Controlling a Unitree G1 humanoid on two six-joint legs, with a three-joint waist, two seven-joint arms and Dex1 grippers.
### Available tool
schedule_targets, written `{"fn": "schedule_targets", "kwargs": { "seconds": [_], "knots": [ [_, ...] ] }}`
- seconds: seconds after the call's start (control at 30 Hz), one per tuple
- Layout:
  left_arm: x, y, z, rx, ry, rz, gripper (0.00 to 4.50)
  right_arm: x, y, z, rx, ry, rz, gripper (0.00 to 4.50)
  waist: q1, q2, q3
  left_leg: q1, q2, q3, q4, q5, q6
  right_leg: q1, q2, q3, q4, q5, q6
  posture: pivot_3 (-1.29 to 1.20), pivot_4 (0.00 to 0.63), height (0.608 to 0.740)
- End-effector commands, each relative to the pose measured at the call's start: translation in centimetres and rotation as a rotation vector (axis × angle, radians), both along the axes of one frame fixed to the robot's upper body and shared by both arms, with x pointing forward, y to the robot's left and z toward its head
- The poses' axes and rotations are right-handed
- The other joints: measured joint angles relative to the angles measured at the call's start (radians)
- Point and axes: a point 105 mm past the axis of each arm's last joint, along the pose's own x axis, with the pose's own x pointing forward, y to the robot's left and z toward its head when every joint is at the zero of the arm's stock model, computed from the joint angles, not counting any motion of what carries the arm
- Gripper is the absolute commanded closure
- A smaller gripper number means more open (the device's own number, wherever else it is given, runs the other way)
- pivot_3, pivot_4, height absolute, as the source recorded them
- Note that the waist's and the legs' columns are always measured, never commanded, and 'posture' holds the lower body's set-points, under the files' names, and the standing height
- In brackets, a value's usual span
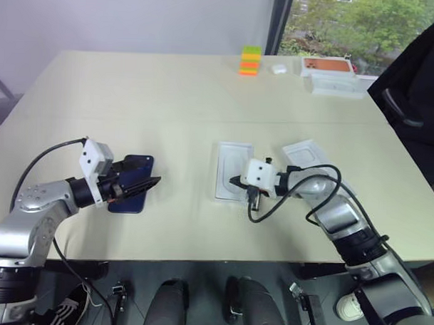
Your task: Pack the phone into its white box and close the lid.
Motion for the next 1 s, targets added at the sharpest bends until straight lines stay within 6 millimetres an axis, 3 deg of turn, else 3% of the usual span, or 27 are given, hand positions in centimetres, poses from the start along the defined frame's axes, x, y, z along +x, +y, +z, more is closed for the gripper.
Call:
{"fn": "schedule_targets", "kwargs": {
  "seconds": [0.03,0.3,0.5,0.57,0.63,0.8,1.0],
  "knots": [
    [0.1,-0.1,1.0,0.004,-0.040,-0.002,1.06,0.3,0.3,0.1,-0.068,-0.083,0.031,4.47,0.000,0.000,0.000,0.000,0.000,0.000,0.000,0.000,0.000,0.000,0.000,0.000,0.000,0.000,0.000,0.00,0.150,0.740],
    [0.2,-0.2,1.1,0.003,-0.044,0.004,1.06,1.6,0.4,0.1,-0.120,-0.170,0.023,4.47,-0.001,0.000,0.000,0.000,0.000,0.000,0.000,0.000,0.000,0.000,0.000,0.000,0.000,0.000,0.000,0.00,0.150,0.740],
    [0.2,0.0,1.0,0.004,-0.040,0.009,1.06,0.5,-0.2,-1.0,-0.162,-0.115,0.071,4.47,-0.001,0.000,0.000,0.000,0.000,0.000,0.000,0.000,0.000,0.000,0.000,0.000,0.000,0.000,0.000,0.00,0.150,0.740],
    [0.2,0.3,0.8,0.003,-0.017,0.019,1.06,0.2,-0.2,-0.5,-0.141,-0.116,0.082,4.47,0.000,0.000,0.000,0.000,0.000,0.000,0.000,0.000,0.000,0.001,0.000,0.000,0.000,0.000,0.000,0.00,0.150,0.740],
    [0.4,0.8,0.7,-0.006,0.006,0.037,1.06,0.9,0.5,1.3,-0.007,-0.098,0.030,4.47,0.000,0.000,0.000,0.001,0.000,0.000,0.000,0.000,0.000,0.001,0.000,0.000,0.000,0.000,0.000,0.00,0.150,0.740],
    [1.8,2.7,1.4,-0.093,0.047,0.138,1.06,2.1,1.6,4.7,0.123,-0.172,-0.011,4.47,-0.005,0.000,0.000,0.000,0.000,-0.001,0.000,0.000,0.000,0.000,0.001,0.000,0.001,0.000,0.000,0.00,0.150,0.740],
    [1.9,5.7,1.7,-0.210,0.175,0.215,1.06,2.0,4.1,6.4,0.215,-0.199,0.009,4.47,-0.019,0.000,0.000,0.000,0.000,-0.001,0.000,0.000,0.000,0.000,0.001,0.000,0.001,0.000,0.000,0.00,0.150,0.740]
  ]
}}
